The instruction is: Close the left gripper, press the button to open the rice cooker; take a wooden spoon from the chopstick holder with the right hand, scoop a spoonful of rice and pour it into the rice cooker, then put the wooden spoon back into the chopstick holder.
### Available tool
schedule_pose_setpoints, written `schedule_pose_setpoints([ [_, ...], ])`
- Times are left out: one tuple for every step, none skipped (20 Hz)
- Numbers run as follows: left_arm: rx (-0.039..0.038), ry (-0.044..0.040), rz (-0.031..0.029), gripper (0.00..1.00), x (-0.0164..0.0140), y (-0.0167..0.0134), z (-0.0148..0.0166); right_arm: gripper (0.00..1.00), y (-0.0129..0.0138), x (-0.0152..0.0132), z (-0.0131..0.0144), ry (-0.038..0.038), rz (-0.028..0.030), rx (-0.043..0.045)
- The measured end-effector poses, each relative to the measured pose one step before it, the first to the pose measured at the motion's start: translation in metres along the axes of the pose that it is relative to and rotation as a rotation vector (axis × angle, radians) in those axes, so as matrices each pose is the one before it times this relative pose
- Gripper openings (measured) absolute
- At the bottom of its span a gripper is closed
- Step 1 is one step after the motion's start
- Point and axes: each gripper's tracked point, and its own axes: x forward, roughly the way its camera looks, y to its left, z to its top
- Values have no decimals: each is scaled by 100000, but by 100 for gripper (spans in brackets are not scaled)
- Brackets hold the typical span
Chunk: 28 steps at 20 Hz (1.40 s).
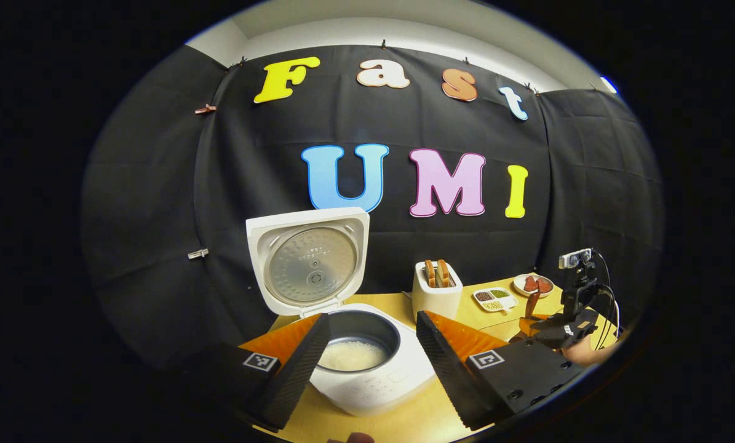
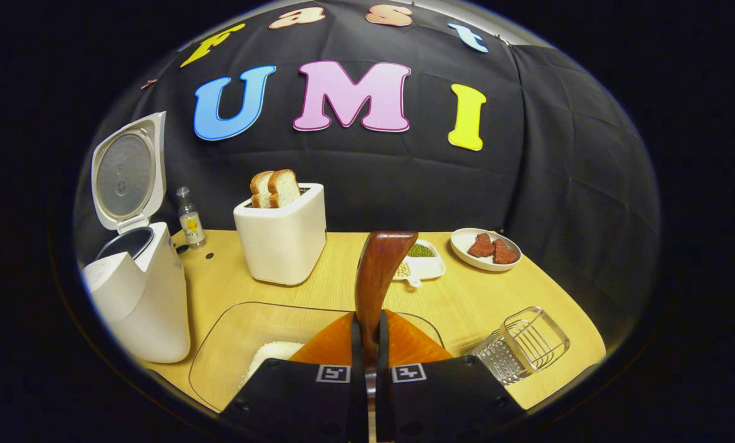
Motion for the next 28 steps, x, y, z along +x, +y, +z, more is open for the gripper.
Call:
schedule_pose_setpoints([
  [-684, 325, -88, 97, 90, 241, -223, 10, 691, -138, -318, 1460, 1348, 2970],
  [-1132, 587, -330, 97, 104, 200, -258, 10, 703, -215, -211, 745, 1596, 3976],
  [-1099, 478, -278, 97, -70, 160, -270, 10, 354, -194, -270, 1443, 398, 4841],
  [-721, 319, -347, 97, 34, 110, -82, 10, -8, -94, -161, 594, -258, 5534],
  [-311, 272, -217, 97, 130, 153, -220, 10, -153, -48, -116, 800, -707, 6191],
  [-42, 183, -132, 97, -26, 159, -45, 10, -234, 3, 1, 699, -864, 6709],
  [-11, -3, -142, 97, -36, 33, -49, 10, -356, -65, 60, 709, -302, 7347],
  [-137, -152, -75, 97, -22, 73, 70, 10, -281, -168, -12, 990, 288, 7552],
  [-253, -172, -94, 97, 54, 49, -20, 10, -363, -63, 36, 834, 679, 7700],
  [-158, -184, -98, 98, 28, 15, 58, 10, -428, -106, -40, 761, 441, 6625],
  [48, -201, 1, 98, -28, 6, 136, 10, -331, -118, 134, 397, 498, 4768],
  [277, -139, -44, 98, -85, 33, 159, 10, -392, -241, 231, 31, 392, 2958],
  [393, -485, 134, 98, -156, -81, 60, 10, -233, -232, 439, -279, 508, 1779],
  [223, -633, -11, 98, -163, -41, 246, 10, -156, -388, 532, -343, 973, 2072],
  [-97, -340, -108, 98, -115, -151, 65, 10, -23, -331, 617, -205, 802, 3161],
  [-273, -227, -103, 98, -153, -87, 27, 10, -162, -382, 676, -195, 166, 3416],
  [-323, -113, -94, 98, -98, -76, 61, 10, -88, -389, 585, -3, 35, 3212],
  [-199, 42, -38, 98, -133, -90, -2, 10, 61, -479, 687, -150, 136, 2765],
  [-214, -2, -67, 98, -142, 13, -36, 10, 251, -503, 799, -881, 756, 2229],
  [-201, -32, -342, 98, -146, -94, 72, 10, 250, -485, 752, -786, 864, 2541],
  [16, -51, -231, 98, -178, -41, -69, 10, 278, -420, 674, -242, 520, 2926],
  [149, 84, -58, 98, -115, 34, -59, 10, 174, -370, 405, -55, 661, 3265],
  [156, -122, -154, 98, -101, -25, 71, 10, 355, -389, 528, -122, 744, 3742],
  [37, -266, -26, 98, -145, -17, 120, 10, 401, -389, 512, -268, 761, 3144],
  [-17, -456, -13, 98, -159, -33, 30, 10, 588, -375, 473, -525, 1127, 2881],
  [-56, -197, 118, 98, -139, -30, 84, 10, 783, -397, 458, -610, 1407, 2526],
  [-196, 364, 150, 98, -119, -15, -277, 10, 788, -502, 465, -690, 1118, 2158],
  [-537, 346, -117, 98, -90, -73, -80, 9, 813, -586, 261, -867, 1081, 1772],
])
